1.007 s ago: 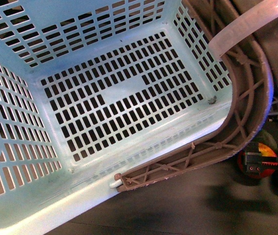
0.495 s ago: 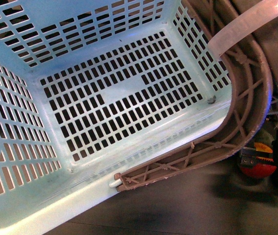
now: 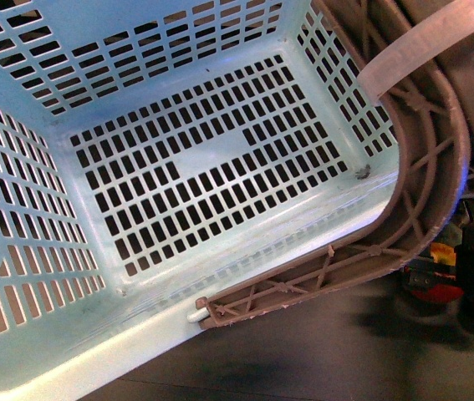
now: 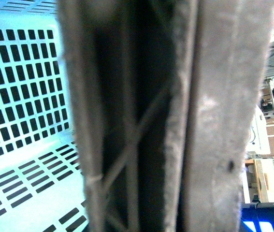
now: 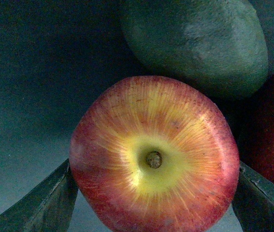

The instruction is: Pick apple with right arm and hold basket with left

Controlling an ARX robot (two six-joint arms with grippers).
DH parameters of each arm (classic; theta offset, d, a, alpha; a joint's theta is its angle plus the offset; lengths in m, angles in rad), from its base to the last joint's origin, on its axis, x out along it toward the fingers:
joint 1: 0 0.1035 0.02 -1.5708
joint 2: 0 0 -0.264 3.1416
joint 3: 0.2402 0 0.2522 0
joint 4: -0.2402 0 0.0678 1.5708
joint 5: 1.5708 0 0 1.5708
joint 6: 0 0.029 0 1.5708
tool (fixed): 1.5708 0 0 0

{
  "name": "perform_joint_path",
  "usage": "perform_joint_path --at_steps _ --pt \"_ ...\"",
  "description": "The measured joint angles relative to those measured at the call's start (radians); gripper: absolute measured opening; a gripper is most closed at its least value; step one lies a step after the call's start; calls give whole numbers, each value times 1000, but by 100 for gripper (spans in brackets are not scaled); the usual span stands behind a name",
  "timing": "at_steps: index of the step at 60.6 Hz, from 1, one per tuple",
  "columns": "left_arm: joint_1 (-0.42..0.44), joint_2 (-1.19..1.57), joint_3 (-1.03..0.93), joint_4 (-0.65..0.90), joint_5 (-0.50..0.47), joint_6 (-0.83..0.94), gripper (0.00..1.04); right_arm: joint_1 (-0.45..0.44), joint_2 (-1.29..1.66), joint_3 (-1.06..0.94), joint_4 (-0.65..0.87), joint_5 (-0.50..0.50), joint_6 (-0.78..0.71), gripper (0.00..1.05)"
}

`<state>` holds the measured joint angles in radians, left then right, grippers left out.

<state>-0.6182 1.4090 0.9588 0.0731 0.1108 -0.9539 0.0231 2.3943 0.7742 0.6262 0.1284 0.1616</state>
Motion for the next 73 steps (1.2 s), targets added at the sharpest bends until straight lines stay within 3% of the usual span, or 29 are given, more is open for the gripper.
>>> perform_joint_path --at_steps 20,34,49,59,73 --pt "0 0 0 0 0 0 15 -41 -293 -176 30 -24 -27 79" --pt "0 0 0 0 0 0 15 -82 -623 -274 -103 -60 -42 79" --pt "0 0 0 0 0 0 15 -79 -986 -259 -280 -20 -38 79" --pt "0 0 0 0 0 0 15 5 -1196 -192 -381 48 2 79" --pt "0 0 0 0 0 0 15 209 -1246 -102 -403 122 42 79"
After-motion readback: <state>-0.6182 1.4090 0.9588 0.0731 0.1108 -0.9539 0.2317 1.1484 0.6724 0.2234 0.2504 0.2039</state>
